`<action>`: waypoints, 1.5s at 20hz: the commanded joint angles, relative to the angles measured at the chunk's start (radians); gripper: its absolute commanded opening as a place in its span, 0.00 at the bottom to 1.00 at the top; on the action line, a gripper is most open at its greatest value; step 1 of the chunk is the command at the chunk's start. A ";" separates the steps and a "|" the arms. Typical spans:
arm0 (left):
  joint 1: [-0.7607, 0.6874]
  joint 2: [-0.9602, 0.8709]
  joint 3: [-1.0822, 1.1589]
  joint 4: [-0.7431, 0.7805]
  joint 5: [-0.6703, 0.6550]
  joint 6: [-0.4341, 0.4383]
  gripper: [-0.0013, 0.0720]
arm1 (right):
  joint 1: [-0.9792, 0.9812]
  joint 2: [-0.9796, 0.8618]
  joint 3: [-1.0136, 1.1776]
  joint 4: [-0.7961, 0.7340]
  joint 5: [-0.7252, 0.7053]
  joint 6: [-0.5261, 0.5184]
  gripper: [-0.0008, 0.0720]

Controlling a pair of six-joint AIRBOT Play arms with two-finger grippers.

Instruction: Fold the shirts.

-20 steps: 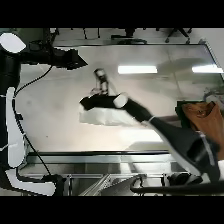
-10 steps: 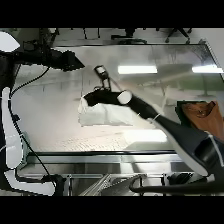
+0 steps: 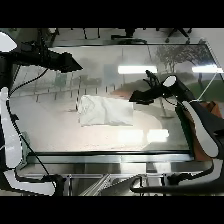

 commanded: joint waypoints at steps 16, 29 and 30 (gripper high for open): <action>0.001 -0.002 -0.001 0.000 -0.034 -0.001 0.04 | -0.193 0.029 0.103 0.601 0.057 -0.289 0.03; 0.001 -0.002 -0.001 0.000 -0.071 -0.037 0.04 | -0.882 0.410 0.124 0.373 0.101 0.175 0.03; 0.001 -0.002 0.000 0.000 -0.096 -0.049 0.04 | -0.919 0.436 0.124 0.312 0.152 0.230 0.03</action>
